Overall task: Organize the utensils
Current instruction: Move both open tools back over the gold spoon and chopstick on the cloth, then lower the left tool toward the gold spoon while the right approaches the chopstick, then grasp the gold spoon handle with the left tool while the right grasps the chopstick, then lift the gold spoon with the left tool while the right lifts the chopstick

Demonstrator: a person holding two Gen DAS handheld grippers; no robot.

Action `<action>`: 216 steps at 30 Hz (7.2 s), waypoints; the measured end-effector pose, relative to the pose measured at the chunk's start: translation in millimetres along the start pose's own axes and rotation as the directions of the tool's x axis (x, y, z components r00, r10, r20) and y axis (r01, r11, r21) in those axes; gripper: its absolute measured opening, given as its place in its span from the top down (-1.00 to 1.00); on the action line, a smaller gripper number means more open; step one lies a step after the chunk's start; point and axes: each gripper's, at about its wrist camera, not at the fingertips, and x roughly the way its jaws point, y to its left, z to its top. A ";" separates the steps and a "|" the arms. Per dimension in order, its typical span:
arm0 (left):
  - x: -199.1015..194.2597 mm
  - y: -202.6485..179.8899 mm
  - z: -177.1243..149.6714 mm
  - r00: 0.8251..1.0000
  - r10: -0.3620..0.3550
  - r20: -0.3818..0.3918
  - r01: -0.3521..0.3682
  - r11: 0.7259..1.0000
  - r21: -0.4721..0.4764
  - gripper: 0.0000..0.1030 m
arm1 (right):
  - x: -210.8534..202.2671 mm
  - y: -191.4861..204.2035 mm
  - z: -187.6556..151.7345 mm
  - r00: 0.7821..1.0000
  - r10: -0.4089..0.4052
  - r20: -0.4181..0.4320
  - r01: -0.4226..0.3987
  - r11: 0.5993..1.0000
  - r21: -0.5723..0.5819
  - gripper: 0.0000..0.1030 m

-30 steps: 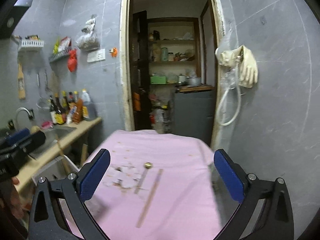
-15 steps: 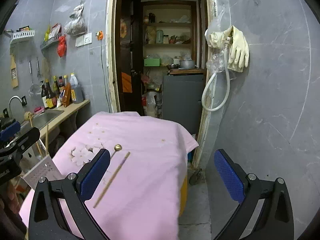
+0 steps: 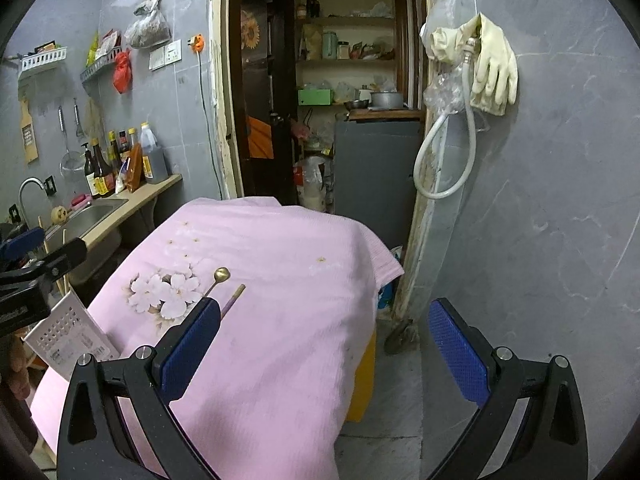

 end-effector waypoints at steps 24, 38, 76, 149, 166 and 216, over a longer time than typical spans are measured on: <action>110.6 6.6 76.6 0.950 -0.089 -0.299 0.120 0.989 0.087 -0.99 | 88.8 36.0 16.5 0.994 -0.041 -0.101 0.052 0.993 0.107 -0.98; 162.7 21.4 94.1 0.938 -0.110 -0.328 0.098 0.994 -0.053 -0.99 | 125.5 47.2 19.6 0.994 -0.043 -0.106 0.062 0.981 0.184 -0.98; 126.5 -22.3 40.0 0.966 -0.059 -0.253 0.086 0.992 0.096 -0.65 | 122.7 53.3 -68.3 0.965 0.186 -0.185 -0.169 0.980 0.101 -0.97; 272.6 7.5 -37.1 0.754 -0.309 -0.580 0.217 0.950 -0.224 0.73 | 226.0 70.5 -66.9 0.894 0.209 -0.396 -0.188 0.978 0.090 0.23; 273.6 10.3 -38.8 0.793 -0.288 -0.537 0.200 0.955 -0.217 0.73 | 264.2 86.8 -41.1 0.883 0.071 -0.464 -0.074 0.997 0.012 0.32; 121.9 -10.5 9.2 0.948 -0.251 -0.194 0.233 0.966 -0.114 0.93 | 103.0 45.5 -7.1 0.968 0.252 0.003 -0.250 0.957 0.147 0.88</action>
